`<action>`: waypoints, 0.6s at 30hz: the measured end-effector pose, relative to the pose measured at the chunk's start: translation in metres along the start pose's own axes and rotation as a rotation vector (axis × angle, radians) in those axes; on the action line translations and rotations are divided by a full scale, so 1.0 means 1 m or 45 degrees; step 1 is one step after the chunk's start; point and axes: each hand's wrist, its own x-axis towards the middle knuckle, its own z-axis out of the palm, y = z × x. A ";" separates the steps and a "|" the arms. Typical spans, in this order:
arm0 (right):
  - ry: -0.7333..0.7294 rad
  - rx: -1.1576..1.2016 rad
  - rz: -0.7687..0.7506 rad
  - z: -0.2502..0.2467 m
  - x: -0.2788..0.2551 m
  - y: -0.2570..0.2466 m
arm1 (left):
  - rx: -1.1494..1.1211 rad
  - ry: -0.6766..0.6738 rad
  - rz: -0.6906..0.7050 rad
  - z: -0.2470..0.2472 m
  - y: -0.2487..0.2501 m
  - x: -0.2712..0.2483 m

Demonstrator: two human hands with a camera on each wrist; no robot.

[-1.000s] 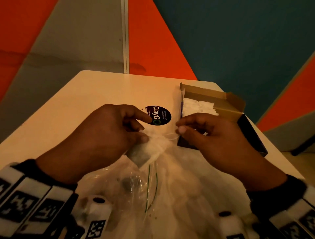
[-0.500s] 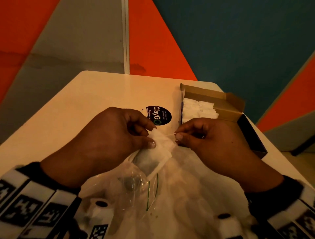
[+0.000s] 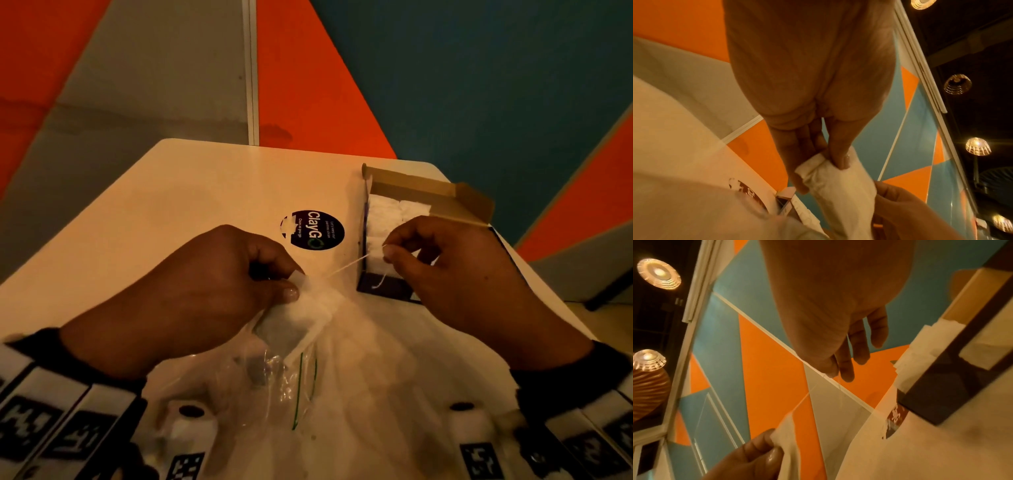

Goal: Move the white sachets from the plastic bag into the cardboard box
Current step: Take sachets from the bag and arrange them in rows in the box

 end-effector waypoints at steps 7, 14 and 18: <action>-0.197 0.313 0.019 0.016 -0.012 -0.007 | -0.665 0.058 0.069 0.008 0.007 0.003; -0.386 0.340 0.020 0.018 -0.029 -0.015 | -0.939 0.007 0.021 0.018 0.010 0.003; -0.137 0.701 0.037 0.006 -0.029 -0.011 | -0.776 0.066 0.005 0.021 0.011 0.002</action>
